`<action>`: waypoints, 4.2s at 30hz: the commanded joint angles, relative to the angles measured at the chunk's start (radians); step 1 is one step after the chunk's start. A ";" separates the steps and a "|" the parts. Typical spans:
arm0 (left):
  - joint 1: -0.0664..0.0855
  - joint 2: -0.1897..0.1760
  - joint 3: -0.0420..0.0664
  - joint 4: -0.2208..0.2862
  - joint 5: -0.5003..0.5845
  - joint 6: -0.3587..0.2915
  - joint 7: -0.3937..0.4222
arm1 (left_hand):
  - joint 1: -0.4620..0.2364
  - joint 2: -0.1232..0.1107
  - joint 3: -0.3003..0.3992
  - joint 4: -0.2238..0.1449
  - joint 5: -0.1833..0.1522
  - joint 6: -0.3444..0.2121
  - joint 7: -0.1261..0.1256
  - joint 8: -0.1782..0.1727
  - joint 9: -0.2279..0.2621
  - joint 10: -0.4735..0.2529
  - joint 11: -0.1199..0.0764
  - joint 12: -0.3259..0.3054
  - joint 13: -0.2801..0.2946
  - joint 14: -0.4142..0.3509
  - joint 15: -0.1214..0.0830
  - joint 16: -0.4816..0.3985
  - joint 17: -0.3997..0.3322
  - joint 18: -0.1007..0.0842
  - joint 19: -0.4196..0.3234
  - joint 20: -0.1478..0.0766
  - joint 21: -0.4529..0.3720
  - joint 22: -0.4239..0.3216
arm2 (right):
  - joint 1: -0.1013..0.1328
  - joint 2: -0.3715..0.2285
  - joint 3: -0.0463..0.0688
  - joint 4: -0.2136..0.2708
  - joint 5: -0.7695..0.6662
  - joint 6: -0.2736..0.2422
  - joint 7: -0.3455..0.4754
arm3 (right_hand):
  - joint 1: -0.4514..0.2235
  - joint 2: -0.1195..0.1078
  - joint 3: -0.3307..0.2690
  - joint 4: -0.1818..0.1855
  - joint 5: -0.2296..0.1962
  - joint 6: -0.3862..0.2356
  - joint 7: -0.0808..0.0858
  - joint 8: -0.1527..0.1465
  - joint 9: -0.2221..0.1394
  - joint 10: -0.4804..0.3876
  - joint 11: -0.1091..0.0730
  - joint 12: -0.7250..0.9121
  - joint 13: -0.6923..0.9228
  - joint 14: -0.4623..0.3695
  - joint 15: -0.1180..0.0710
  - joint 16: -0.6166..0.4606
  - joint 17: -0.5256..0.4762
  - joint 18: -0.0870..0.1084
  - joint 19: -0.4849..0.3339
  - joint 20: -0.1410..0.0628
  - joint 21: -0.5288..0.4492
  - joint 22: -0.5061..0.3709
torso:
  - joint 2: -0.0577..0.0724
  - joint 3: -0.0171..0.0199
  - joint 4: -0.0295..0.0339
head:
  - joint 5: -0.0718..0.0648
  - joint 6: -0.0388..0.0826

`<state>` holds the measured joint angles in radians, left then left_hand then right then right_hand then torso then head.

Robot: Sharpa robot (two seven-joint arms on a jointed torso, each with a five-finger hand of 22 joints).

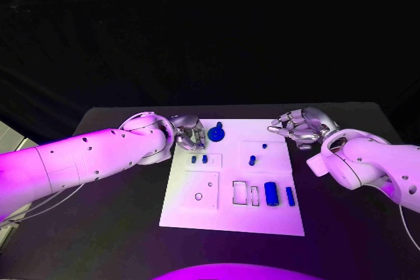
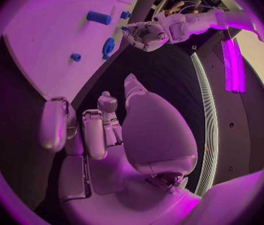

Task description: Assemble the parts on the task board

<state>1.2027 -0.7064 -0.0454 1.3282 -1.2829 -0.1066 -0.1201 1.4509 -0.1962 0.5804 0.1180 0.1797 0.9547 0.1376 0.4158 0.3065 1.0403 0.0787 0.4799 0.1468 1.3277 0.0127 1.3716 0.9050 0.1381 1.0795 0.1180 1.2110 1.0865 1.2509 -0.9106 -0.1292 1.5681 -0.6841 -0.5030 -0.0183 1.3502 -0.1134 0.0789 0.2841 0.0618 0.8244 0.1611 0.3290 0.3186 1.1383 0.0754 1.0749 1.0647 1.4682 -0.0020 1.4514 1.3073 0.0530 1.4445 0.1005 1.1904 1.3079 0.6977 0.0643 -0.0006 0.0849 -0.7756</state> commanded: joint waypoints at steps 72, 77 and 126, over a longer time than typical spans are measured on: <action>-0.003 0.018 -0.004 -0.025 0.016 0.058 -0.027 | -0.033 -0.035 0.011 -0.008 -0.002 -0.106 0.021 -0.112 -0.026 0.010 0.006 -0.053 0.007 -0.007 0.006 -0.004 -0.019 -0.003 -0.007 0.008 -0.012 -0.008 | -0.001 0.002 0.000 0.001 -0.010 0.012 0.003 | -0.001 0.005 -0.003 0.001 -0.002 -0.009 -0.002 0.005 -0.002 0.001 0.000 -0.007 -0.006 0.049 0.001 -0.005 0.076 0.021 -0.006 0.001 -0.005 0.074 | -0.001 0.0003 0.0005 | 0.002 -0.003; -0.003 0.017 -0.004 -0.027 0.025 0.059 -0.027 | -0.035 -0.041 0.012 -0.008 -0.002 -0.129 0.021 -0.129 -0.032 0.010 0.006 -0.059 0.009 -0.010 0.006 -0.005 -0.023 -0.002 -0.009 0.008 -0.015 -0.010 | -0.001 0.001 0.000 0.001 -0.011 0.012 0.001 | -0.002 0.005 -0.004 0.001 -0.002 -0.010 -0.002 0.005 -0.002 -0.003 0.000 -0.011 -0.011 0.047 0.001 -0.008 0.072 0.022 -0.008 0.001 -0.012 0.071 | -0.001 0.0005 0.0001 | 0.006 -0.004; -0.001 -0.170 0.002 0.016 0.706 -0.113 0.340 | -0.057 -0.046 0.025 -0.050 -0.003 -0.109 0.054 -0.115 -0.044 -0.104 0.054 -0.069 0.030 -0.321 0.049 -0.306 -0.445 0.042 -0.312 0.045 -0.263 -0.228 | 0.001 0.104 -0.004 -0.106 -0.902 0.209 -0.145 | 0.162 -0.150 0.381 -0.048 -0.002 0.105 -0.006 -0.031 -0.038 -0.084 0.021 -0.893 -0.834 0.048 0.016 -0.037 0.042 0.023 0.000 0.002 -0.042 0.085 | 0.003 0.0015 0.0010 | -0.038 0.016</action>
<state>1.2004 -0.8763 -0.0442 1.3351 -0.7569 -0.2045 0.0642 1.3961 -0.2424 0.6031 0.0696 0.1803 0.8502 0.1906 0.3025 0.2635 0.9403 0.1312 0.4135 0.1780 1.0096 0.0614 1.0668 0.4603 0.1695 0.7723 0.1638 0.9457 0.8557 1.2533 -0.8086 -0.1333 1.4634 -1.4221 -0.3546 -0.1185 1.5157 -0.2618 0.4545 0.2374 0.0618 0.9278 0.1514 0.3016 0.2814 1.0544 0.0918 0.1856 0.2310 1.4665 0.0072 1.4134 1.3076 0.0689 1.4397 0.0985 1.1521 1.3074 0.6985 0.0647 -0.0006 0.0511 -0.7605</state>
